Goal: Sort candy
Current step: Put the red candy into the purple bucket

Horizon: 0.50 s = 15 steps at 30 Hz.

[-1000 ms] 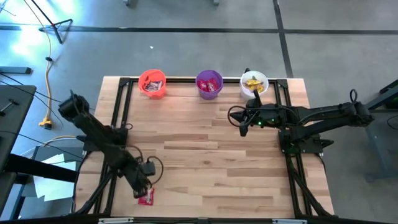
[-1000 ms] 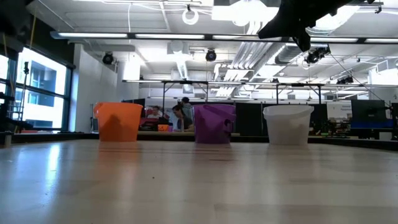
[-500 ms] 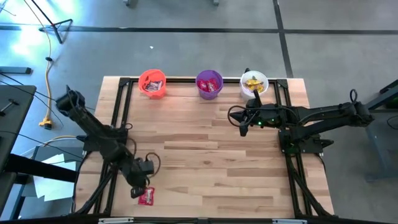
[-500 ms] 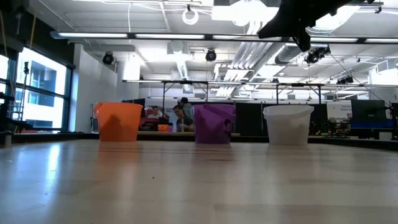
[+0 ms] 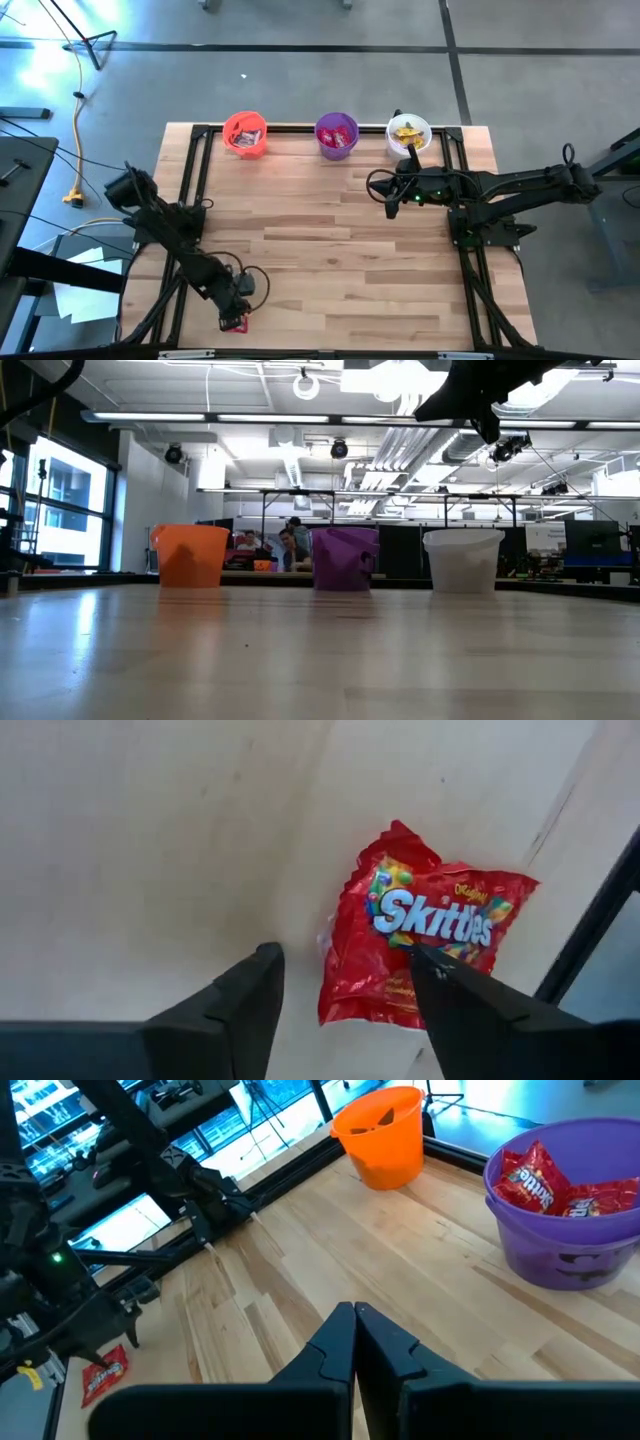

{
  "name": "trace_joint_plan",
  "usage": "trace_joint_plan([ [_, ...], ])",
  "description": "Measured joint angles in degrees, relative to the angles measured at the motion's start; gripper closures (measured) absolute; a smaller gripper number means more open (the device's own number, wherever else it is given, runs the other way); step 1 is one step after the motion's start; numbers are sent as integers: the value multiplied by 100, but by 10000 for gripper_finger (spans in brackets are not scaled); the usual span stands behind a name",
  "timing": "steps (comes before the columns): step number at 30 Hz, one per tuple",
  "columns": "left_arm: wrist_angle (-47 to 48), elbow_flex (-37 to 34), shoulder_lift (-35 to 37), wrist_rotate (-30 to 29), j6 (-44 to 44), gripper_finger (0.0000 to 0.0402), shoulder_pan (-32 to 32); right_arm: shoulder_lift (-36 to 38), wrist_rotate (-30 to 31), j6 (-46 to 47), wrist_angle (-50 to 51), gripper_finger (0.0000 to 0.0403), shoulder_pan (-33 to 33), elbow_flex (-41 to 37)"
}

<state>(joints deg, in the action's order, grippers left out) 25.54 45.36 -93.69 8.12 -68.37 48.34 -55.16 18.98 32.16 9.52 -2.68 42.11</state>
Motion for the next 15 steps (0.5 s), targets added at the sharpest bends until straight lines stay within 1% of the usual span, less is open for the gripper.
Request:
trace_joint_plan([
  [3,1,5,-81,19,-42,208,0,0,-6,2,2,403,0,2],
  [5,66,0,-96,-11,-38,231,2,0,-8,0,2,403,0,2],
  [7,147,-1,-101,-61,23,266,2,0,-9,-4,6,403,0,2],
  [11,150,-11,-61,-75,446,363,-9,0,-9,-15,15,403,0,2],
  [12,150,-14,-28,-66,524,381,-39,0,-9,-49,17,403,0,2],
  [13,149,-20,33,-46,548,389,-76,0,-11,-58,22,403,0,2],
  [15,250,-38,177,-79,593,387,-195,0,-10,-104,33,403,0,2],
])
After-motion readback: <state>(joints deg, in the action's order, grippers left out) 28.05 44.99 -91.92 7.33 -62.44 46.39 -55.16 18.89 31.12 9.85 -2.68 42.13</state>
